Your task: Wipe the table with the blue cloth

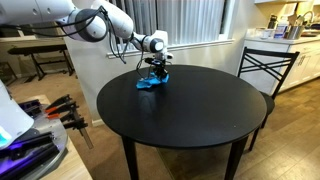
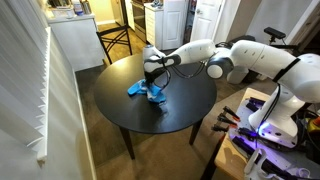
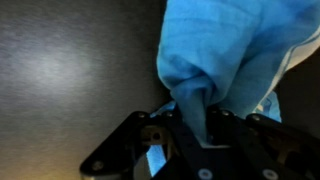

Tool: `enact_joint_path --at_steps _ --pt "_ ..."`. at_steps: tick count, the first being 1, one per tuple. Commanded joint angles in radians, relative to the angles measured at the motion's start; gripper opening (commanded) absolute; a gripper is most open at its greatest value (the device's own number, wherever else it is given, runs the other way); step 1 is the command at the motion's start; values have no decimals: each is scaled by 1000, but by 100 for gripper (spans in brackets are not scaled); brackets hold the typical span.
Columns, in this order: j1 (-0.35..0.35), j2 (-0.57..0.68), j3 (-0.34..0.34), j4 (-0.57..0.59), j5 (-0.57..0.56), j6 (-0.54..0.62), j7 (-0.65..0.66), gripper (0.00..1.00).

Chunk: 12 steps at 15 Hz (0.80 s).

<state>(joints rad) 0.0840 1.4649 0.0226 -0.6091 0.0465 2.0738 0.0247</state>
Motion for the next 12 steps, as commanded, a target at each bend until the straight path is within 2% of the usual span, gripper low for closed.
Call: enact_joint_path --at_steps 1,4,7,12 --pt "61 0 68 -42 6 -11 -103 8" --pt "94 0 108 -24 13 -63 -183 8" --pt "103 0 100 -23 3 -48 -206 8" --pt "17 0 54 -6 6 -14 -153 8"
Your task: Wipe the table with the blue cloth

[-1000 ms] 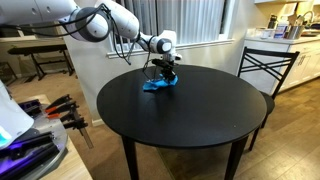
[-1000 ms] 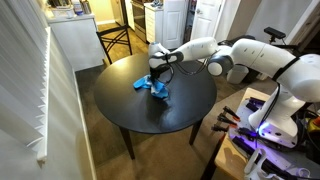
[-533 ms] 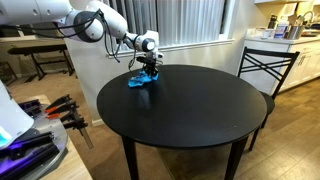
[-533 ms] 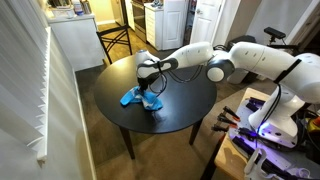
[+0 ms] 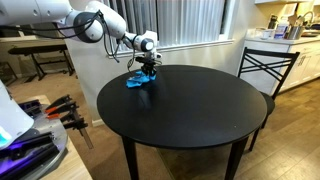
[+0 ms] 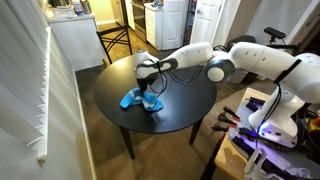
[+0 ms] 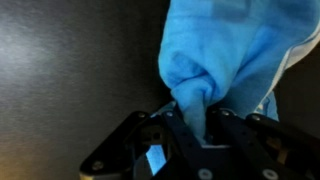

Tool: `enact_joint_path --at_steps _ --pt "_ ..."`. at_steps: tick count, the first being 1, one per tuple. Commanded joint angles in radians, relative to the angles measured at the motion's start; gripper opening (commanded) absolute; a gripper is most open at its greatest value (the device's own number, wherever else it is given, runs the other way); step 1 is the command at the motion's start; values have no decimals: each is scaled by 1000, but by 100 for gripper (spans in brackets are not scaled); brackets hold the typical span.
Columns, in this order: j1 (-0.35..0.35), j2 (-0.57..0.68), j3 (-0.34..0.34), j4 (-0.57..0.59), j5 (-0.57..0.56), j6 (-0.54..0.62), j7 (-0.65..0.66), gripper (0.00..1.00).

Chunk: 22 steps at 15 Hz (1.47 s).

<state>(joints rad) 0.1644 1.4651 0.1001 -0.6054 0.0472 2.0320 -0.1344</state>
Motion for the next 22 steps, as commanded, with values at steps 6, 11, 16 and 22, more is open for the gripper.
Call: enact_joint_path --at_steps 6,11,16,22 --pt "-250 1 -65 -1 35 102 101 8" --pt "-421 1 -120 -7 41 210 171 8" --pt "-528 3 -184 -19 44 276 329 8" --pt "-512 15 -230 -32 24 254 503 8"
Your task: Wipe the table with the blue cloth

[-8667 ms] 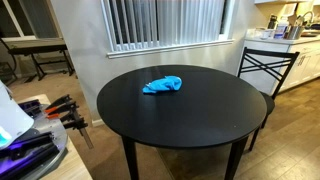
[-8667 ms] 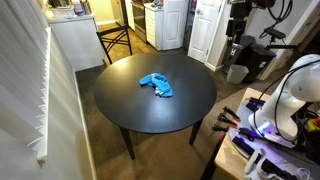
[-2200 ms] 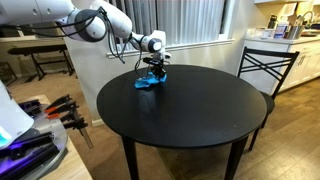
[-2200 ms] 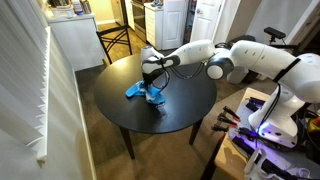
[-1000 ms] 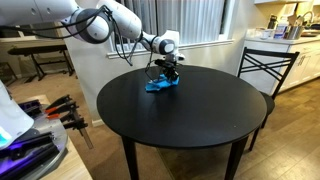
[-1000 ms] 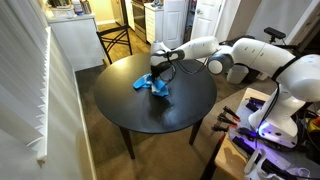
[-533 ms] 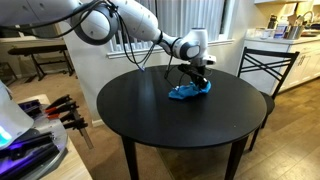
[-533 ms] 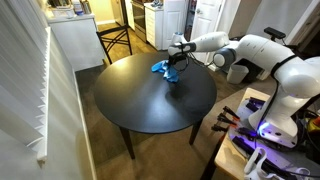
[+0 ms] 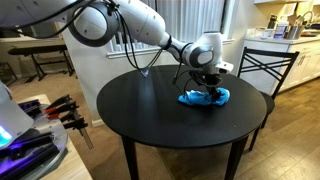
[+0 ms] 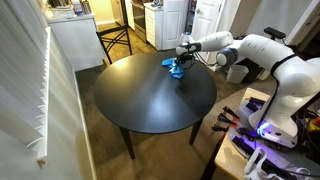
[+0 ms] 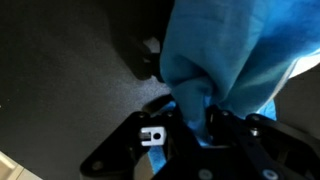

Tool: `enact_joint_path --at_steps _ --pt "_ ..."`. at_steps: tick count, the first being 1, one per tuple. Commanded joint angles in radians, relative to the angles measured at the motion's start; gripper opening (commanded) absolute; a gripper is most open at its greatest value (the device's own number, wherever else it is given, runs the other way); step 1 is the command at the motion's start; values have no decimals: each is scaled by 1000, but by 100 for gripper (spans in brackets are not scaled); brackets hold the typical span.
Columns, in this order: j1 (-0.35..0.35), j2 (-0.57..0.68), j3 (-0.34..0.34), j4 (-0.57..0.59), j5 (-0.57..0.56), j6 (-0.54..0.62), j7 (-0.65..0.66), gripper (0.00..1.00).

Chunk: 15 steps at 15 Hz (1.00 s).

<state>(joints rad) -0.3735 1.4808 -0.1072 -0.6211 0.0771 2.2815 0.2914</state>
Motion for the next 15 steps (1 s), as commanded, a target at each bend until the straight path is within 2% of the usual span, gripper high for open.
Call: enact_joint_path --at_steps 1,5,10,15 --pt "45 2 -28 -15 -14 0 91 8" --pt "127 5 -33 -18 -39 -8 99 8" --pt "283 6 -18 -11 -84 -24 62 8" --pt "438 5 37 -35 -114 -12 -23 8"
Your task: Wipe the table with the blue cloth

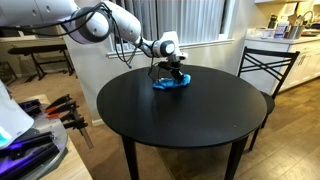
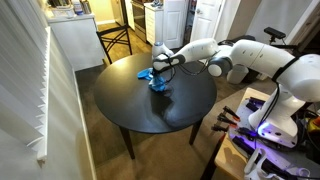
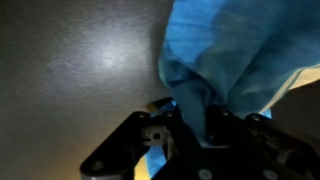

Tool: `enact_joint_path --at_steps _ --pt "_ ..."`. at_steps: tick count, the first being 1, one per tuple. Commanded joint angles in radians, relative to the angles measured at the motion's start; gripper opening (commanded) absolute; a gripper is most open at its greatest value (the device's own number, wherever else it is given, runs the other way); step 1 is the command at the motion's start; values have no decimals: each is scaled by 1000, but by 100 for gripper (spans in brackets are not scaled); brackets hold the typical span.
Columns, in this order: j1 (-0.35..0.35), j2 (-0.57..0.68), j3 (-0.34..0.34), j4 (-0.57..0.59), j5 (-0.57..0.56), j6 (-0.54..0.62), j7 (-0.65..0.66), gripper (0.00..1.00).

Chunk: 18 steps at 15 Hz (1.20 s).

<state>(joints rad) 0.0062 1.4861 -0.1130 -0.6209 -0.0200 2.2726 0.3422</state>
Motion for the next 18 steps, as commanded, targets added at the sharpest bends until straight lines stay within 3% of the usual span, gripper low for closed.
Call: enact_joint_path --at_steps 1,5,9,11,14,18 --pt "78 0 58 -39 -16 -2 -100 8" --pt "98 -3 147 -35 21 -17 -242 8" --pt "32 -28 219 -40 40 -115 -427 8" --pt "-15 -49 226 -43 43 -226 -475 8" --pt "-73 -76 180 -32 15 -426 -446 8" --pt "-137 -60 161 10 19 -516 -432 8"
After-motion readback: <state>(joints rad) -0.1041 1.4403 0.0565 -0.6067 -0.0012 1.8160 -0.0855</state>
